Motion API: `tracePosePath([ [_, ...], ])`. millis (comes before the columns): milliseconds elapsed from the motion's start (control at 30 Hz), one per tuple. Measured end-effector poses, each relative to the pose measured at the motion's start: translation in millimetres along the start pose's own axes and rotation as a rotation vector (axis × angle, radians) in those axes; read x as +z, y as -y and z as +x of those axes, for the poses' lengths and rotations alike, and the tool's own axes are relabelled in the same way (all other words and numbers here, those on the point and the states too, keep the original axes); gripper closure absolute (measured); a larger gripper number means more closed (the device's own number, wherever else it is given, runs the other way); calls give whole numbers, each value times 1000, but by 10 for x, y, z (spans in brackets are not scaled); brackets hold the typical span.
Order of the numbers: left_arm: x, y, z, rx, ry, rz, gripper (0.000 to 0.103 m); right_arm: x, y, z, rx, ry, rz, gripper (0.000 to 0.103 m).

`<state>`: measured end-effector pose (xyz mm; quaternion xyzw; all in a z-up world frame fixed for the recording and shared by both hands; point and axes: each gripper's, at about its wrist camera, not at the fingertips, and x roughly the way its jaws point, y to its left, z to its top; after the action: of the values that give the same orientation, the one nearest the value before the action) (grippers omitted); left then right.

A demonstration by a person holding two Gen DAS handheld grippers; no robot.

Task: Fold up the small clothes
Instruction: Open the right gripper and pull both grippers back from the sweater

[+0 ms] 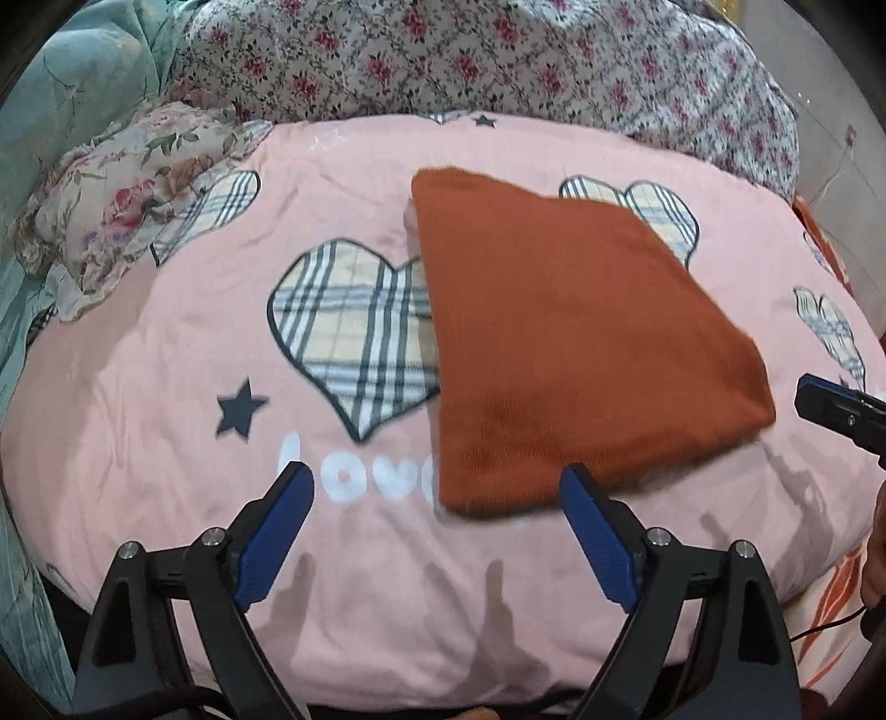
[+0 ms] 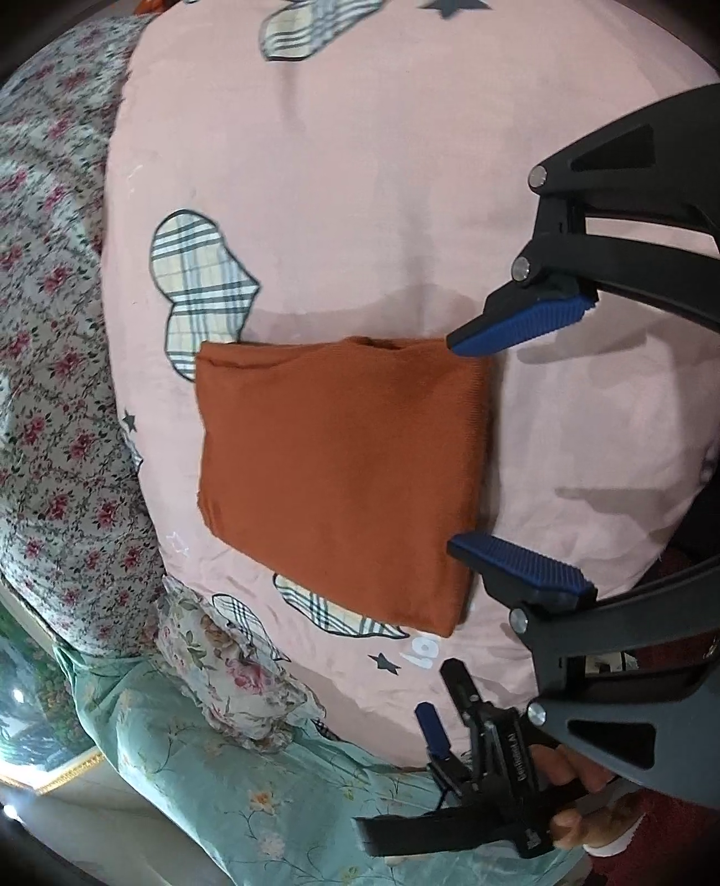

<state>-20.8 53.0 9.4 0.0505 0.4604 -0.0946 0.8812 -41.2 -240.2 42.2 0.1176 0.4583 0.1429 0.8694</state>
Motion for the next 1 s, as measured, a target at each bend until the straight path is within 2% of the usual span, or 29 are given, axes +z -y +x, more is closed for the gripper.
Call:
tracePosePath([
  [67,128,5,12,41,13,34,12,106,11,41,0,-13,5,34],
  [167,311,23,16,160,16,98,12,327,9,179,-31,-89,5,34],
  [233,411,-6,3,191,-1,92,12,400,-9,241,-50,-138,16,34],
  [267,453,-23,-12,187,-10,82,12,461,-41,272,-40,-174,17,34],
  [367,558,-51,-55,169,-17,55,8,577,-131,252,-19,-176,-8,31],
  [467,590,-57,-20,173,18,44,5,722,-216,233,-40,-126,-73,17],
  [567,554,-80,67,171,41,14,5,771,-211,273,-73,-78,-124,15],
  [767,361,-40,96,192,20,-43,5,441,-138,214,-51,-32,-73,15],
  [867,281,67,56,185,11,-34,5,273,-164,122,-29,-21,-98,15],
  [1000,202,213,-17,189,13,-3,4,139,-148,23,-54,-15,-116,15],
])
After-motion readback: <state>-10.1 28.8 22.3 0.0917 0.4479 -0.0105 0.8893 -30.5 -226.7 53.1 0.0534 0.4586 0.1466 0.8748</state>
